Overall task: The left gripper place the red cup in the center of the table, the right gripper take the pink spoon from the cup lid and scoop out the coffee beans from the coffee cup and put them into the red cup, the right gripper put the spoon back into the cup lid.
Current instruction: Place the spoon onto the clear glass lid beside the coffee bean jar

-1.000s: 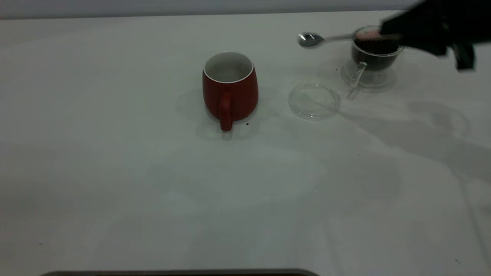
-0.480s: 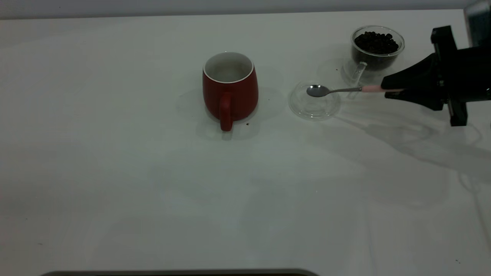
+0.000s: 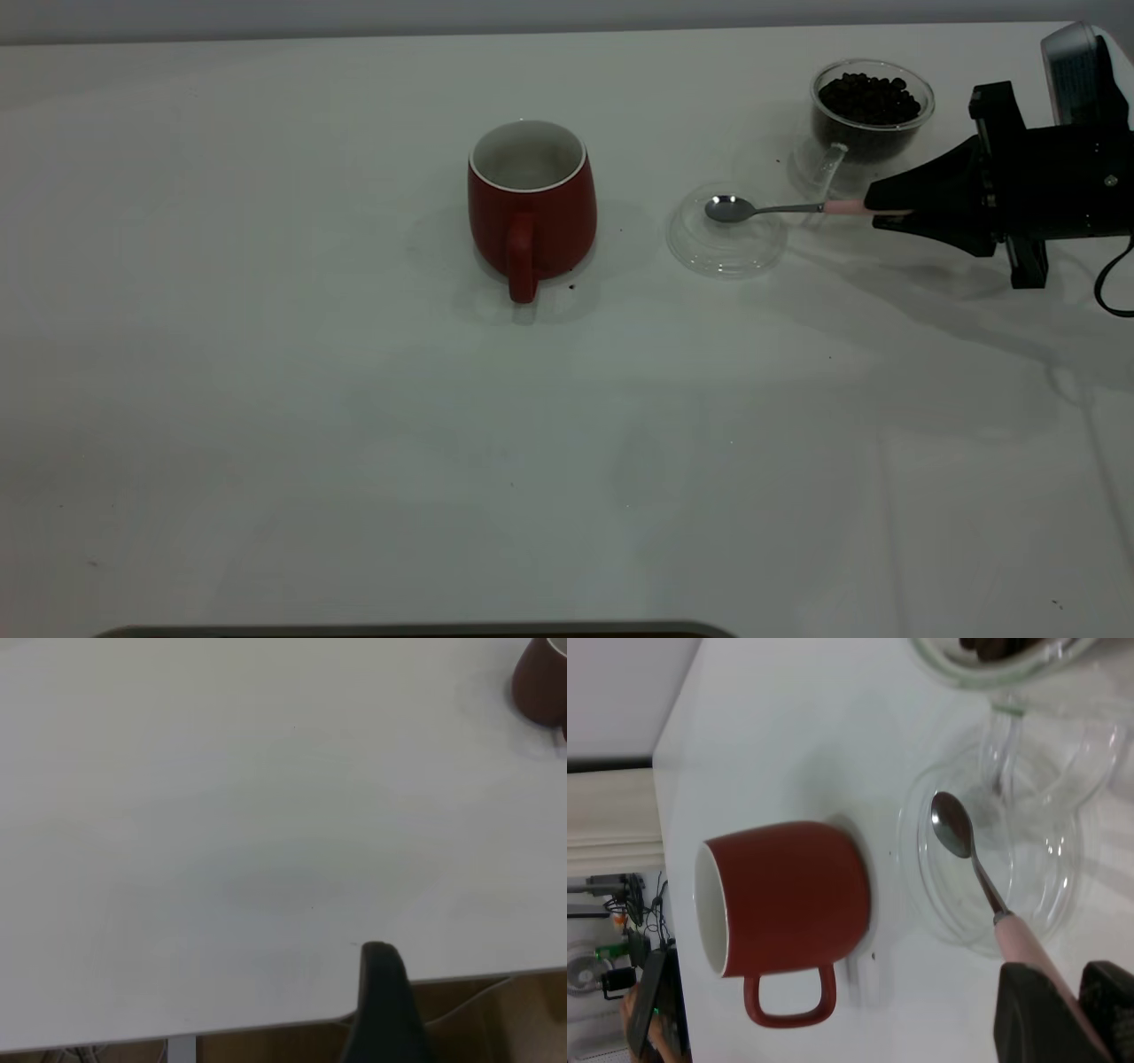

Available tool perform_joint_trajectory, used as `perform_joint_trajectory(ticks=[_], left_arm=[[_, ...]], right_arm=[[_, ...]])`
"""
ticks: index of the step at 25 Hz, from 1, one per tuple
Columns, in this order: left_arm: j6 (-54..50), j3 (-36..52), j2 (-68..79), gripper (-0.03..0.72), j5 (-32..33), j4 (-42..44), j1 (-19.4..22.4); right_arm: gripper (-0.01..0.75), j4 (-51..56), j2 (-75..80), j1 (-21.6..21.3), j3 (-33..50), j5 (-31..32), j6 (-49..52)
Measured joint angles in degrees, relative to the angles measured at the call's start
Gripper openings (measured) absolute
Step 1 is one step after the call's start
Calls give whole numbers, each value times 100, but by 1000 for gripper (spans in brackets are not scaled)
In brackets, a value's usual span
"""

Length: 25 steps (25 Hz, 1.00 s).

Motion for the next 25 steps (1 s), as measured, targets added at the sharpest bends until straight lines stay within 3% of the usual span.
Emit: perform_joint_trajectory(ticks=[22, 25], left_arm=[[-15, 0, 0, 569, 0, 0, 0], [-15, 0, 0, 569, 0, 0, 0]], right_arm=[[114, 28, 239, 208, -119, -25, -22], [145, 22, 258, 208, -215, -20, -27]])
